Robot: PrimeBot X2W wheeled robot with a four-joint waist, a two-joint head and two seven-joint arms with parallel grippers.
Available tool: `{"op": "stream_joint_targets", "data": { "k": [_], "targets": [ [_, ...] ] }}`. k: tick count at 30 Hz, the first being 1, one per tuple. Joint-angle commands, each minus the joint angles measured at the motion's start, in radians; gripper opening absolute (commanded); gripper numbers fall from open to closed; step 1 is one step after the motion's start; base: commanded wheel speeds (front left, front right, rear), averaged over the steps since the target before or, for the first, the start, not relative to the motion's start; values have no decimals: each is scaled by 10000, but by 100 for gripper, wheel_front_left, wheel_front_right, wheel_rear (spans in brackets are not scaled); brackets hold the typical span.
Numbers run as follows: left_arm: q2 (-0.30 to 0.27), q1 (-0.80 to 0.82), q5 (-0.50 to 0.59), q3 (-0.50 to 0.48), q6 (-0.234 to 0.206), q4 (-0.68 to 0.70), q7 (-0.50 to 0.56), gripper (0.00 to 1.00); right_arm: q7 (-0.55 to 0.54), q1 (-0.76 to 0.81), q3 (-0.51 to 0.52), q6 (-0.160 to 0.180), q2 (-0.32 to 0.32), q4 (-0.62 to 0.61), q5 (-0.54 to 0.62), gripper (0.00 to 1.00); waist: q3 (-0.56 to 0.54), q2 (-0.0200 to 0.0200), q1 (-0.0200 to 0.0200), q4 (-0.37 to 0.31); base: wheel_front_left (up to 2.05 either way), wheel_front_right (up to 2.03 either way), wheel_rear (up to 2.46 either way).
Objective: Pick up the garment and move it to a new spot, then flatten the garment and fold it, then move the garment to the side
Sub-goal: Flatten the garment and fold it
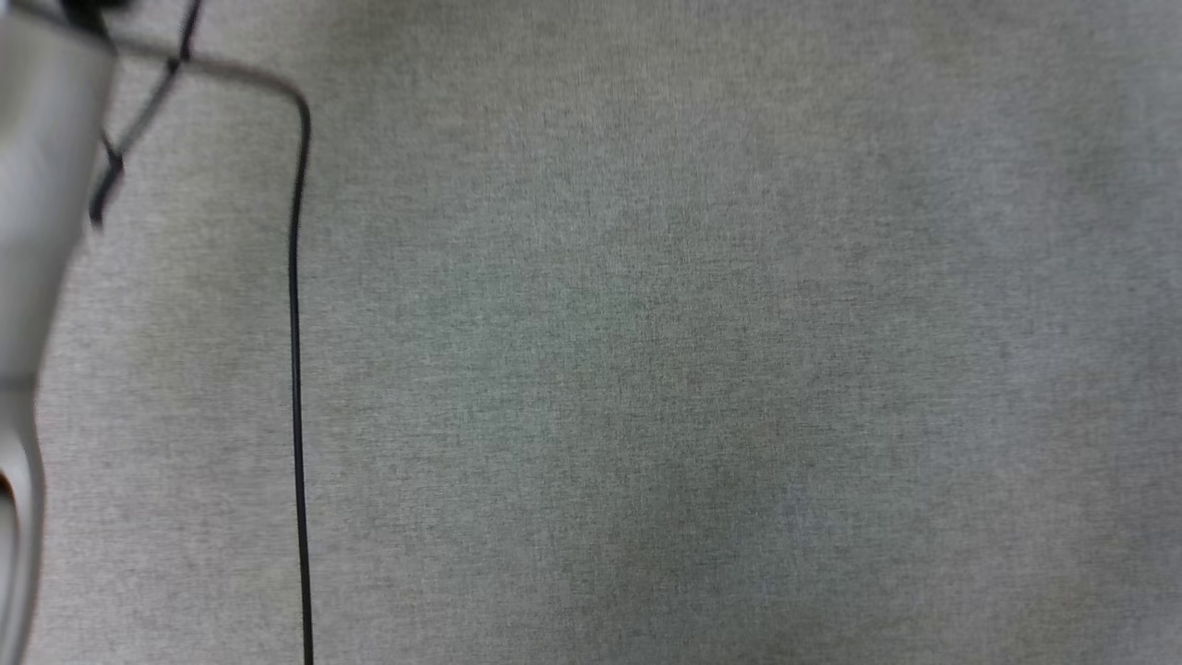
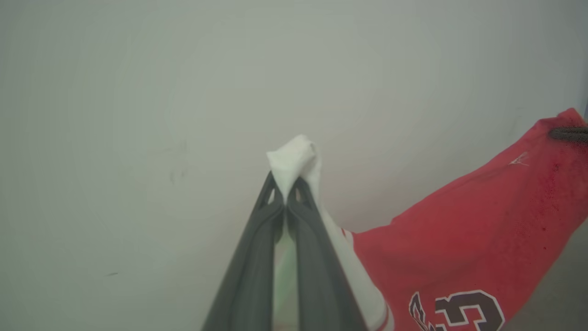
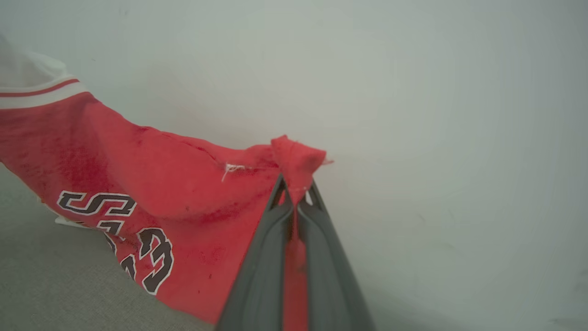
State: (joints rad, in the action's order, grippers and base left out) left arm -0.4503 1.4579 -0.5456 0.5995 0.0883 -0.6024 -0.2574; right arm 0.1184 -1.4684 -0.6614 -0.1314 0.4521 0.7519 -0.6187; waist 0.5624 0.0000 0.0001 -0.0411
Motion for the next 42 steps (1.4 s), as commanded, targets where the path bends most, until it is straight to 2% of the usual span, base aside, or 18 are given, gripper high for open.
{"op": "stream_joint_targets", "data": {
  "k": [1,11,18,23,33,42],
  "targets": [
    [-147,-593,-77,-72,-147,269,-35,0,77,386,-152,13,150,-99,-162,0,-282,0,-1,20,0,0,0],
    [-732,-5396,-947,-418,-1266,2928,-87,0,569,3687,-1241,13,948,-1452,-1290,0,-1666,0,-1,185,0,0,0],
    [-1221,-8392,-1296,-112,-2007,4384,51,0,275,5880,-1571,13,1555,-2340,-1642,0,-2804,0,-1,193,0,0,0],
    [-1346,-10366,-1716,99,-2483,5030,130,0,66,7454,-1638,13,1906,-2884,-1827,0,-3572,0,-1,271,0,0,0],
    [-1500,-13384,-2635,465,-2966,5504,208,0,-255,10415,-1163,13,2269,-3669,-1856,0,-4772,0,-1,303,0,0,0],
    [-1403,-15152,-3422,878,-2953,5673,437,0,-662,13243,44,13,2460,-4609,-1908,0,-5563,0,-1,288,0,0,0]
  ]
}}
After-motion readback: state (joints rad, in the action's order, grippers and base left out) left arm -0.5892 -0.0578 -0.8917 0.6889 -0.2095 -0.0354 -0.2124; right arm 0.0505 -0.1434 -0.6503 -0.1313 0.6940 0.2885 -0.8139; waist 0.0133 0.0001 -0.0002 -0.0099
